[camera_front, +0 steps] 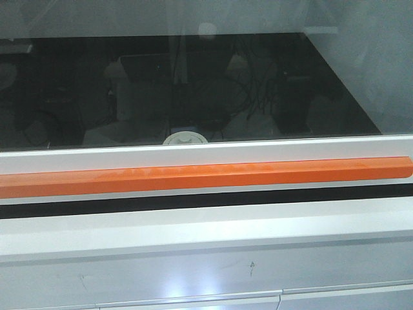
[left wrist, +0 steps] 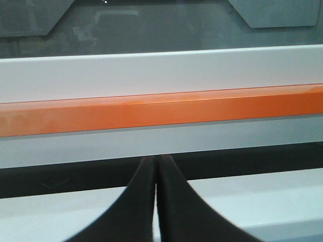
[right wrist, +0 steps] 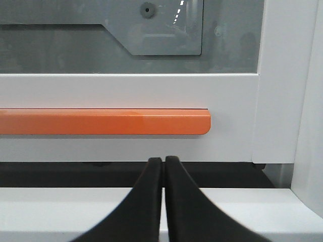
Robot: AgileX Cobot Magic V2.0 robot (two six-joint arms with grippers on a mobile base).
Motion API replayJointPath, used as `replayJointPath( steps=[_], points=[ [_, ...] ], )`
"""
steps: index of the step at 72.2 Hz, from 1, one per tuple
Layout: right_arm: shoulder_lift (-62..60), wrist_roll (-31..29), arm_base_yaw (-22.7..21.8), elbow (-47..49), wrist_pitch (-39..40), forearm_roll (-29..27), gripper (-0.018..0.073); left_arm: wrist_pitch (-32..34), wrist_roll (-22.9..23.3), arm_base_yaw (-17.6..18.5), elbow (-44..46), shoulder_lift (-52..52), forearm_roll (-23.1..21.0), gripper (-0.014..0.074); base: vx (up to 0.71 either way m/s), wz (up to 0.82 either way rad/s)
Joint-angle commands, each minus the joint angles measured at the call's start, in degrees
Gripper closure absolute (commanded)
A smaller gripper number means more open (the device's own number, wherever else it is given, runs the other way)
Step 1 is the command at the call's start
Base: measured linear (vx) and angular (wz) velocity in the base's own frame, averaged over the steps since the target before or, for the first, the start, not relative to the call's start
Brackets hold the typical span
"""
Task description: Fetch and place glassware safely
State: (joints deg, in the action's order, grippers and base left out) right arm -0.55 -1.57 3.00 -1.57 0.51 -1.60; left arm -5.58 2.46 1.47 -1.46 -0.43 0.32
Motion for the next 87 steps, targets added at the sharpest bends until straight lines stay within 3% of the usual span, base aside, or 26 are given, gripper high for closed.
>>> replayJointPath(
  steps=[1, 21, 34, 54, 87],
  points=[
    [-0.69, -0.52, 0.11, -1.03, 4.08, 0.34, 0.0567, 4.50, 0.23, 0.04, -1.78, -0.96, -0.32, 0.0603, 0.00, 0.00],
    [-0.69, 0.38, 0.11, 0.05, 9.96, -0.34, 0.0567, 10.24, 2.34, 0.04, 0.81, -0.88, -2.10, 0.0603, 0.00, 0.00],
    [1.97, 0.33, 0.11, 9.22, 5.67, -0.29, 0.0567, 9.80, -0.61, 0.04, 9.38, 1.86, -1.41, 0.0603, 0.00, 0.00],
    [18.27, 0.39, 0.11, 22.98, -0.51, -1.77, 0.0567, 0.73, -3.24, 0.04, 20.45, 16.16, -1.51, 0.0603, 0.00, 0.00],
    [26.17, -0.86, 0.15, 23.54, 0.02, -2.48, 0.0564, -1.51, -1.93, 0.73, 20.57, 17.85, -1.98, 0.0603, 0.00, 0.00]
  ],
)
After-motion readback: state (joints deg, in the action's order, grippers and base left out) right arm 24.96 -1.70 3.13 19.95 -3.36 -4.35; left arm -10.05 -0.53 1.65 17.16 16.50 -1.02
